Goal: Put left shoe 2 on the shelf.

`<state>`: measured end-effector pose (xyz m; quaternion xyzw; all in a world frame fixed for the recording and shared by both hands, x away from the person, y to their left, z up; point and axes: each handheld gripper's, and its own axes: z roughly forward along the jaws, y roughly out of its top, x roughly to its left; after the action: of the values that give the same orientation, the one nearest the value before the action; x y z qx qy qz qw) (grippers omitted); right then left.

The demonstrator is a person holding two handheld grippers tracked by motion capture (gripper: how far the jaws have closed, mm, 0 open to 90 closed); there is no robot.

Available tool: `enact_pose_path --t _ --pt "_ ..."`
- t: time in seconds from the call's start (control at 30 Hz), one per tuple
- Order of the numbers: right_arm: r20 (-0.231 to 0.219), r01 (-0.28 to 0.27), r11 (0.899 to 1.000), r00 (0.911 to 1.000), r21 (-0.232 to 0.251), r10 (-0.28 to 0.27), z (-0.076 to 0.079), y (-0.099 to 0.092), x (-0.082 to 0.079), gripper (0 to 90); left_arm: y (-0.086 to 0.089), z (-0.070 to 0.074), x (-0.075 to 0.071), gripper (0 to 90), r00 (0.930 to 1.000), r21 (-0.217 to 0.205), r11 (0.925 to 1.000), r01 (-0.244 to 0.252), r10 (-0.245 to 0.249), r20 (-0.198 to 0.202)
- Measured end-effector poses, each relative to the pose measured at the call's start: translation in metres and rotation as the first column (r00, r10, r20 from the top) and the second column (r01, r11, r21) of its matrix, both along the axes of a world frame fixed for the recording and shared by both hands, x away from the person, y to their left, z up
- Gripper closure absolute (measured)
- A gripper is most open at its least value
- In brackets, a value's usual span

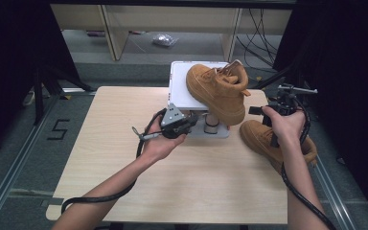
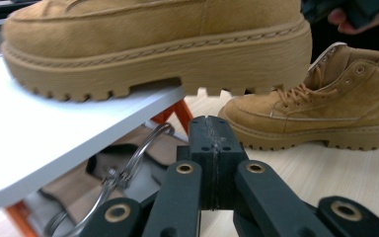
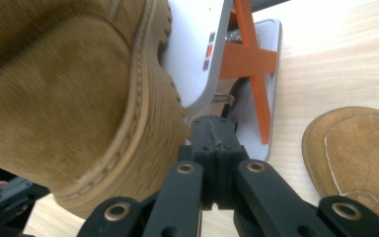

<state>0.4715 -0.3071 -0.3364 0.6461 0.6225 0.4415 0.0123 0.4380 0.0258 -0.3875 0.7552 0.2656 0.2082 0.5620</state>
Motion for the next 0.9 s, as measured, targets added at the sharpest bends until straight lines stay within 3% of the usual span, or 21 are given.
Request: enact_pose_path --t 0.13,0.17,0.27,0.33,0.4,0.43,0.47,0.5,0.53,0.57,0.6,0.73,0.8,0.83,0.9 --pt "0.018 -0.025 0.999 0.9995 -0.028 0.025 -0.004 0.007 -0.001 90.0 -0.012 0.000 0.006 90.0 0.9999 0.007 0.9999 0.011 -0.011 -0.001" --pt "0.005 -0.022 1.000 0.9998 -0.014 0.022 -0.004 0.010 -0.001 90.0 -0.017 0.000 0.008 90.0 0.9999 0.000 0.9999 0.010 -0.010 -0.008" --pt "0.028 -0.035 0.998 0.9989 -0.053 0.037 -0.003 0.014 -0.002 90.0 -0.023 0.000 0.013 90.0 0.9997 -0.005 0.9999 0.011 -0.011 -0.023" --pt "0.013 -0.025 0.999 0.9996 -0.042 0.025 -0.002 0.017 -0.004 90.0 -0.027 0.000 0.016 90.0 0.9993 -0.008 0.9999 0.007 -0.007 -0.036" --pt "0.030 -0.034 0.997 0.9989 -0.063 0.036 -0.003 0.016 -0.003 90.0 -0.029 0.001 0.019 90.0 0.9992 -0.006 1.0000 0.007 -0.007 -0.038" --pt "0.047 -0.045 0.997 0.9977 -0.070 0.049 -0.004 0.016 -0.003 90.0 -0.029 0.002 0.020 89.9 0.9991 -0.007 1.0000 0.004 -0.004 -0.042" --pt "-0.014 -0.013 0.999 0.9998 -0.032 0.013 0.000 0.020 -0.006 90.0 -0.030 0.002 0.020 89.9 0.9990 -0.008 1.0000 0.003 -0.003 -0.044" --pt "0.020 -0.033 0.998 0.9992 -0.059 0.034 -0.002 0.019 -0.004 90.0 -0.030 0.002 0.021 89.9 0.9988 -0.009 1.0000 0.002 -0.002 -0.048" --pt "0.009 -0.036 0.997 0.9993 -0.069 0.037 -0.001 0.019 -0.005 90.0 -0.031 0.002 0.022 89.9 0.9986 -0.016 0.9999 -0.002 0.001 -0.052" --pt "-0.017 -0.015 0.999 0.9998 -0.044 0.015 0.000 0.023 -0.007 90.0 -0.031 0.002 0.022 89.9 0.9985 -0.022 0.9998 -0.004 0.003 -0.055" --pt "0.010 -0.032 0.998 0.9994 -0.061 0.033 -0.001 0.023 -0.007 90.0 -0.031 0.002 0.022 89.9 0.9982 -0.028 0.9996 -0.005 0.004 -0.061" --pt "0.041 -0.038 0.995 0.9982 -0.093 0.042 -0.003 0.027 -0.011 90.0 -0.030 0.002 0.020 89.9 0.9976 -0.034 0.9994 -0.013 0.011 -0.068" --pt "0.027 -0.037 0.997 0.9989 -0.063 0.038 -0.003 0.029 -0.013 90.0 -0.029 0.002 0.020 89.9 0.9978 -0.030 0.9994 -0.018 0.016 -0.065" --pt "0.040 -0.045 0.996 0.9980 -0.075 0.048 -0.004 0.029 -0.012 90.0 -0.028 0.003 0.020 89.9 0.9979 -0.025 0.9995 -0.019 0.017 -0.062" --pt "0.015 -0.042 0.998 0.9990 -0.055 0.042 -0.002 0.034 -0.014 90.0 -0.024 0.005 0.020 89.9 0.9975 -0.021 0.9991 -0.036 0.035 -0.061"
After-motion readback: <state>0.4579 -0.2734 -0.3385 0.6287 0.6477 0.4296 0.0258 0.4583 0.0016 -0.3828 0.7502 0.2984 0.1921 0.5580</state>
